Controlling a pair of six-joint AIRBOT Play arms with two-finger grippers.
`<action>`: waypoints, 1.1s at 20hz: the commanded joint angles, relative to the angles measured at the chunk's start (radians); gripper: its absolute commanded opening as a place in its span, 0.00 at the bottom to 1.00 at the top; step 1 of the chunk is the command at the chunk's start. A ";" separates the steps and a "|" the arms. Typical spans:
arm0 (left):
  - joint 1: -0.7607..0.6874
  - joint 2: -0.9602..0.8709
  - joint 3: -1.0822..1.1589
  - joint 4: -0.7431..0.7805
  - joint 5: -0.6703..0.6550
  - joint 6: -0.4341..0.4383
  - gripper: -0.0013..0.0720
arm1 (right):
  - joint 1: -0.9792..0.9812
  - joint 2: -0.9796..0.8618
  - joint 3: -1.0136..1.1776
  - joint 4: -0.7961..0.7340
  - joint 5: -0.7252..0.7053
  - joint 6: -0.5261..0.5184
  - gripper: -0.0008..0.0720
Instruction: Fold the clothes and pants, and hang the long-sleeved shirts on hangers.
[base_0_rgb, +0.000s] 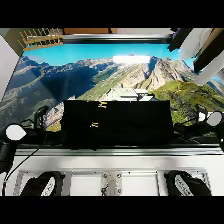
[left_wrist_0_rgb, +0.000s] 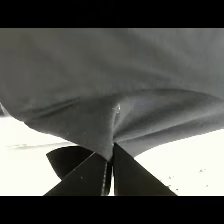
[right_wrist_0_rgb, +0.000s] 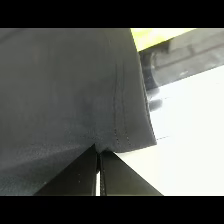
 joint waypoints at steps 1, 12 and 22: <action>0.006 -0.071 0.090 0.003 0.012 0.022 0.03 | 0.004 -0.077 0.103 -0.015 0.042 -0.004 0.02; -0.050 -0.755 0.529 0.003 0.089 0.135 0.03 | 0.156 -0.527 0.458 -0.015 -0.115 0.019 0.02; -0.044 -0.917 0.824 -0.013 0.102 0.087 0.63 | 0.149 -0.582 0.519 0.206 -0.393 -0.081 0.85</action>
